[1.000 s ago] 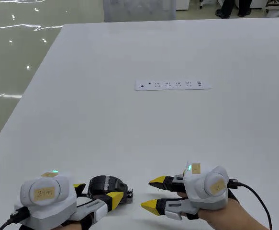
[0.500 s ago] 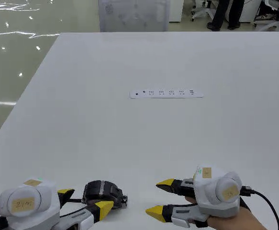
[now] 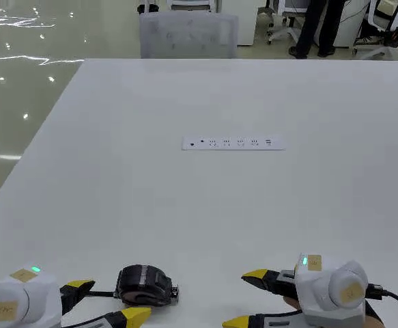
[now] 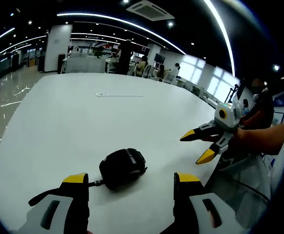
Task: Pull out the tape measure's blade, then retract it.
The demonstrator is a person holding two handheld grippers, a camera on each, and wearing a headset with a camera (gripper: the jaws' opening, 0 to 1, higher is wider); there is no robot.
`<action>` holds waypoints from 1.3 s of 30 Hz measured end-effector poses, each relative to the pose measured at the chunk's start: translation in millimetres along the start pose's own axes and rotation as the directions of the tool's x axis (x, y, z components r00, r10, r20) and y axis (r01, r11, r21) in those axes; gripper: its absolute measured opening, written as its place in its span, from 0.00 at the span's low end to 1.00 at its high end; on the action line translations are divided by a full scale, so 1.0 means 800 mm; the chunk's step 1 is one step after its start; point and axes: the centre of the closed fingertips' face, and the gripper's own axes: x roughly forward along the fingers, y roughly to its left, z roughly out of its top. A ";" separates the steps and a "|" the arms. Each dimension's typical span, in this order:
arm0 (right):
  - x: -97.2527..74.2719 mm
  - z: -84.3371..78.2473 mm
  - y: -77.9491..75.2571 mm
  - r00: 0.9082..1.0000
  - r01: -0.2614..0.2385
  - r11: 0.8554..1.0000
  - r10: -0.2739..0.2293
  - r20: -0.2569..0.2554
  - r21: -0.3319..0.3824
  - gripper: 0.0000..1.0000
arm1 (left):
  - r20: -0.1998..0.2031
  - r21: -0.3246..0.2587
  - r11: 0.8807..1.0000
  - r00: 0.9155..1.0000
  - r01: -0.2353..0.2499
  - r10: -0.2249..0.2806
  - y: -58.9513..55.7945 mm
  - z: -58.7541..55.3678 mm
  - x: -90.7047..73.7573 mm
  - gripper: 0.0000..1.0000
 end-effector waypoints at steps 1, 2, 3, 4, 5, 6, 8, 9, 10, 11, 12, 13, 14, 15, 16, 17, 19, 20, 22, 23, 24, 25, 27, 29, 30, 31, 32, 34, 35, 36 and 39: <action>-0.002 -0.001 0.000 1.000 0.004 1.000 -0.004 -0.003 0.001 0.55 | -0.002 0.002 1.000 1.000 0.001 -0.001 0.000 0.000 -0.001 0.69; -0.004 -0.001 -0.001 1.000 0.007 1.000 -0.007 -0.004 0.005 0.56 | -0.001 0.009 1.000 1.000 0.004 -0.004 0.000 -0.001 -0.002 0.70; -0.007 -0.001 -0.002 1.000 0.013 1.000 -0.013 -0.004 0.014 0.58 | -0.001 0.019 1.000 1.000 0.011 -0.011 0.000 -0.001 -0.003 0.71; -0.009 -0.001 -0.003 1.000 0.018 1.000 -0.018 -0.004 0.016 0.58 | 0.002 0.024 1.000 1.000 0.016 -0.016 -0.001 -0.001 -0.005 0.73; -0.011 -0.001 -0.003 1.000 0.022 1.000 -0.022 -0.005 0.015 0.59 | 0.004 0.029 0.999 1.000 0.020 -0.020 -0.001 -0.001 -0.006 0.74; -0.014 -0.002 -0.004 1.000 0.029 0.999 -0.029 -0.007 0.016 0.60 | 0.002 0.043 0.999 1.000 0.020 -0.020 0.000 -0.002 -0.009 0.75; -0.020 -0.002 -0.007 0.999 0.041 0.999 -0.040 -0.006 0.024 0.62 | -0.001 0.057 0.998 1.000 0.024 -0.024 0.001 -0.005 -0.013 0.76; -0.022 -0.001 -0.008 0.999 0.047 0.998 -0.047 -0.003 0.029 0.64 | 0.002 0.059 0.998 1.000 0.024 -0.024 0.002 -0.005 -0.015 0.77; -0.026 -0.001 -0.010 0.998 0.057 0.998 -0.057 -0.002 0.030 0.65 | -0.004 0.064 0.998 1.000 0.022 -0.022 0.002 -0.007 -0.018 0.78; -0.029 -0.001 -0.011 0.998 0.062 0.998 -0.062 -0.001 0.030 0.66 | -0.007 0.072 0.997 1.000 0.020 -0.019 0.003 -0.008 -0.020 0.78; -0.031 -0.001 -0.011 0.998 0.064 0.997 -0.064 0.000 0.032 0.66 | -0.006 0.079 0.997 1.000 0.022 -0.021 0.004 -0.009 -0.021 0.79; -0.034 -0.001 -0.011 0.998 0.068 0.997 -0.068 0.001 0.031 0.67 | -0.007 0.087 0.996 1.000 0.025 -0.024 0.005 -0.010 -0.024 0.80; -0.037 -0.001 -0.011 0.997 0.072 0.997 -0.072 0.000 0.030 0.67 | -0.009 0.094 0.995 1.000 0.025 -0.024 0.007 -0.012 -0.026 0.80; -0.040 -0.002 -0.012 0.997 0.078 0.997 -0.078 -0.002 0.028 0.68 | -0.006 0.099 0.995 1.000 0.029 -0.029 0.008 -0.012 -0.028 0.81; -0.042 -0.003 -0.013 0.997 0.082 0.996 -0.082 -0.003 0.027 0.69 | -0.006 0.103 0.994 0.999 0.032 -0.031 0.008 -0.013 -0.030 0.82; -0.044 -0.004 -0.014 0.996 0.088 0.996 -0.088 -0.005 0.027 0.70 | -0.004 0.108 0.994 0.999 0.033 -0.033 0.008 -0.013 -0.032 0.82; -0.050 -0.005 -0.015 0.995 0.099 0.995 -0.099 -0.004 0.029 0.71 | -0.001 0.125 0.991 0.999 0.040 -0.041 0.009 -0.013 -0.036 0.83; -0.054 -0.005 -0.016 0.994 0.108 0.994 -0.108 0.000 0.028 0.72 | 0.000 0.132 0.990 0.999 0.046 -0.047 0.012 -0.015 -0.037 0.83; -0.058 -0.004 -0.016 0.993 0.116 0.993 -0.116 0.003 0.032 0.73 | 0.007 0.141 0.989 0.999 0.046 -0.047 0.013 -0.015 -0.040 0.85; -0.061 -0.005 -0.016 0.993 0.120 0.992 -0.121 0.004 0.032 0.74 | 0.005 0.138 0.989 0.999 0.048 -0.049 0.013 -0.016 -0.042 0.85; -0.062 -0.006 -0.016 0.992 0.124 0.992 -0.125 0.003 0.032 0.74 | 0.001 0.133 0.990 0.999 0.051 -0.051 0.012 -0.018 -0.044 0.85; -0.064 -0.007 -0.017 0.991 0.133 0.991 -0.133 0.003 0.032 0.75 | 0.000 0.135 0.990 0.999 0.051 -0.051 0.011 -0.020 -0.045 0.85; -0.069 -0.009 -0.016 0.991 0.137 0.990 -0.137 0.006 0.038 0.77 | -0.014 0.166 0.985 0.999 0.047 -0.046 0.012 -0.026 -0.048 0.85; -0.075 -0.010 -0.015 0.989 0.149 0.988 -0.149 0.009 0.037 0.78 | -0.012 0.178 0.983 0.999 0.054 -0.053 0.010 -0.029 -0.052 0.85; -0.078 -0.013 -0.014 0.988 0.154 0.987 -0.155 0.006 0.036 0.78 | -0.010 0.176 0.983 0.999 0.053 -0.052 0.012 -0.030 -0.054 0.85; -0.081 -0.016 -0.013 0.987 0.161 0.987 -0.161 -0.001 0.021 0.78 | 0.004 0.173 0.984 0.999 0.050 -0.052 0.012 -0.029 -0.056 0.85; -0.083 -0.018 -0.014 0.986 0.168 0.986 -0.168 -0.008 0.005 0.78 | 0.019 0.176 0.983 0.999 0.044 -0.048 0.013 -0.027 -0.058 0.85; -0.088 -0.023 -0.011 0.985 0.172 0.985 -0.172 -0.010 0.012 0.79 | 0.010 0.171 0.984 0.999 0.047 -0.049 0.015 -0.031 -0.058 0.85; -0.090 -0.025 -0.011 0.984 0.175 0.984 -0.175 -0.009 0.015 0.80 | 0.012 0.168 0.985 0.999 0.046 -0.049 0.016 -0.032 -0.059 0.85; -0.094 -0.028 -0.012 0.983 0.184 0.983 -0.183 -0.011 0.013 0.80 | 0.014 0.168 0.985 0.999 0.041 -0.044 0.017 -0.032 -0.060 0.85; -0.101 -0.035 -0.008 0.981 0.195 0.981 -0.195 -0.015 0.011 0.80 | 0.025 0.173 0.985 0.999 0.028 -0.032 0.017 -0.030 -0.061 0.86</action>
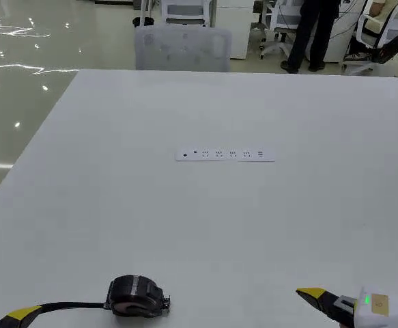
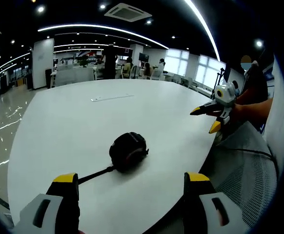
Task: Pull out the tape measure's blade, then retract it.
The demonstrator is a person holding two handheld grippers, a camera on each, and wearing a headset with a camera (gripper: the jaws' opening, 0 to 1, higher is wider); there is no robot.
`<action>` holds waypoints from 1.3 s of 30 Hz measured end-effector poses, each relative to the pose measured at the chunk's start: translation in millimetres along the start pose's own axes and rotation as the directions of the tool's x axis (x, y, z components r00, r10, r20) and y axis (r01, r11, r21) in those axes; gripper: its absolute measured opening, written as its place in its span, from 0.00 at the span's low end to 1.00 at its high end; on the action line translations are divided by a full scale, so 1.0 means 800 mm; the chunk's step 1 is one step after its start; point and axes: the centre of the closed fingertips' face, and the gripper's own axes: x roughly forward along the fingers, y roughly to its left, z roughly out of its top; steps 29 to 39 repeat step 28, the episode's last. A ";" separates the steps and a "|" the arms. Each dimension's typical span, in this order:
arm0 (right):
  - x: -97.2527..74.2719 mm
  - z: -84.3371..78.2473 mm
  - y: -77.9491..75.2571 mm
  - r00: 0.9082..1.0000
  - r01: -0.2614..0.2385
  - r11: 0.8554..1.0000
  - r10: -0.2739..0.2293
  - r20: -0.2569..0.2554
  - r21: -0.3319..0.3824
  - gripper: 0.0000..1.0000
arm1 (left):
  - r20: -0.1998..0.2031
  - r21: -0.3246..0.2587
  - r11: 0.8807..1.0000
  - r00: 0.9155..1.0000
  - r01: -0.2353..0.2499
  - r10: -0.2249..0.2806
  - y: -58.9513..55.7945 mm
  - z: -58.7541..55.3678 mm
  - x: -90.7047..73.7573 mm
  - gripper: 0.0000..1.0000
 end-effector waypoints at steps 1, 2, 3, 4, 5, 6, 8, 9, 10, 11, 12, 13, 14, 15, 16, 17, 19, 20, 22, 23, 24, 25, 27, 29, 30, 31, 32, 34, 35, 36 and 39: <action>-0.003 -0.002 0.001 1.000 0.005 1.000 -0.005 0.000 0.003 0.80 | 0.003 -0.002 1.000 1.000 0.001 -0.001 -0.001 0.000 0.000 0.86; -0.006 -0.004 0.001 1.000 0.008 1.000 -0.008 0.002 0.006 0.80 | 0.008 -0.002 1.000 1.000 0.003 -0.003 -0.001 0.001 0.000 0.86; -0.008 -0.006 0.001 1.000 0.011 1.000 -0.011 0.003 0.009 0.80 | 0.009 0.000 1.000 1.000 0.002 -0.002 -0.002 0.001 -0.001 0.86; -0.010 -0.008 0.000 1.000 0.016 1.000 -0.016 0.005 0.014 0.81 | 0.011 0.005 1.000 1.000 0.002 -0.002 -0.002 0.001 -0.001 0.86; -0.011 -0.009 0.000 1.000 0.019 1.000 -0.019 0.005 0.015 0.81 | 0.010 0.007 1.000 1.000 0.002 -0.002 -0.002 0.000 -0.001 0.86; -0.013 -0.012 0.000 1.000 0.023 1.000 -0.023 0.004 0.017 0.81 | 0.007 0.009 1.000 1.000 0.002 -0.002 -0.002 0.000 -0.001 0.86; -0.014 -0.013 0.000 1.000 0.026 0.999 -0.026 0.004 0.020 0.81 | 0.011 0.004 1.000 1.000 0.003 -0.003 -0.001 0.000 -0.002 0.86; -0.015 -0.014 0.000 1.000 0.029 0.999 -0.029 0.004 0.023 0.81 | 0.011 0.006 1.000 1.000 0.001 -0.001 -0.001 0.000 -0.002 0.86; -0.015 -0.014 0.000 1.000 0.029 0.999 -0.029 0.004 0.025 0.81 | 0.011 0.006 1.000 1.000 0.001 -0.001 -0.001 0.000 -0.002 0.86; -0.015 -0.015 -0.001 1.000 0.031 0.999 -0.031 0.005 0.027 0.81 | 0.011 0.005 1.000 1.000 0.002 -0.002 0.000 -0.001 -0.003 0.86; -0.015 -0.016 -0.002 0.999 0.032 0.999 -0.032 0.006 0.030 0.81 | 0.011 0.004 1.000 1.000 0.002 -0.002 0.001 -0.001 -0.003 0.86; -0.015 -0.016 -0.003 0.999 0.032 0.999 -0.033 0.007 0.033 0.81 | 0.009 0.005 1.000 1.000 0.000 0.000 0.001 -0.002 -0.003 0.86; -0.016 -0.016 -0.003 0.999 0.034 0.999 -0.035 0.006 0.034 0.81 | 0.006 0.009 1.000 1.000 -0.003 0.003 0.002 -0.003 -0.003 0.86; -0.016 -0.016 -0.003 0.999 0.035 0.999 -0.035 0.005 0.034 0.81 | 0.006 0.008 1.000 1.000 -0.002 0.002 0.002 -0.002 -0.003 0.86; -0.016 -0.016 -0.003 0.999 0.034 0.999 -0.034 0.006 0.034 0.81 | 0.008 0.004 1.000 1.000 -0.002 0.002 0.002 -0.002 -0.004 0.86; -0.016 -0.015 -0.003 0.999 0.034 0.999 -0.034 0.006 0.034 0.81 | 0.009 0.006 1.000 1.000 -0.003 0.003 0.002 -0.002 -0.004 0.86; -0.016 -0.015 -0.003 0.999 0.034 0.999 -0.034 0.005 0.032 0.81 | 0.007 0.007 1.000 1.000 -0.003 0.003 0.003 -0.002 -0.004 0.86; -0.016 -0.015 -0.003 0.999 0.034 0.999 -0.034 0.005 0.032 0.81 | 0.008 0.006 1.000 1.000 -0.003 0.003 0.003 -0.002 -0.004 0.86; -0.016 -0.014 -0.003 0.999 0.033 0.999 -0.033 0.006 0.032 0.82 | 0.008 0.006 1.000 1.000 -0.005 0.005 0.005 -0.003 -0.005 0.86; -0.016 -0.014 -0.003 0.999 0.034 0.999 -0.034 0.006 0.031 0.82 | 0.008 0.006 1.000 1.000 -0.004 0.004 0.005 -0.002 -0.005 0.86; -0.016 -0.014 -0.003 0.999 0.034 0.999 -0.034 0.005 0.030 0.82 | 0.010 0.006 1.000 1.000 -0.005 0.005 0.005 -0.002 -0.005 0.86; -0.016 -0.014 -0.003 0.999 0.034 0.999 -0.034 0.005 0.030 0.82 | 0.009 0.006 1.000 1.000 -0.004 0.004 0.005 -0.002 -0.005 0.86; -0.016 -0.013 -0.003 0.999 0.034 0.999 -0.034 0.006 0.031 0.82 | 0.007 0.005 1.000 1.000 -0.003 0.003 0.005 -0.003 -0.005 0.86; -0.016 -0.013 -0.003 0.999 0.034 0.999 -0.034 0.005 0.031 0.82 | 0.007 0.006 1.000 1.000 -0.002 0.002 0.005 -0.003 -0.005 0.86; -0.016 -0.013 -0.003 0.999 0.034 0.999 -0.034 0.005 0.031 0.82 | 0.007 0.006 1.000 1.000 -0.002 0.002 0.005 -0.003 -0.005 0.86; -0.016 -0.013 -0.003 0.999 0.034 0.999 -0.034 0.005 0.031 0.82 | 0.007 0.006 1.000 1.000 -0.002 0.002 0.005 -0.003 -0.005 0.86; -0.016 -0.013 -0.003 0.999 0.034 0.999 -0.034 0.005 0.031 0.82 | 0.007 0.006 1.000 1.000 -0.002 0.002 0.005 -0.003 -0.005 0.86; -0.016 -0.013 -0.003 0.999 0.034 0.999 -0.034 0.005 0.031 0.82 | 0.007 0.006 1.000 1.000 -0.002 0.002 0.005 -0.003 -0.005 0.86; -0.016 -0.013 -0.003 0.999 0.034 0.999 -0.034 0.005 0.031 0.82 | 0.007 0.006 1.000 1.000 -0.002 0.002 0.005 -0.003 -0.005 0.86; -0.016 -0.013 -0.003 0.999 0.034 0.999 -0.034 0.005 0.031 0.82 | 0.007 0.006 1.000 1.000 -0.002 0.002 0.005 -0.003 -0.005 0.86; -0.016 -0.013 -0.003 0.999 0.034 0.999 -0.034 0.005 0.031 0.82 | 0.007 0.006 1.000 1.000 -0.002 0.002 0.005 -0.003 -0.005 0.86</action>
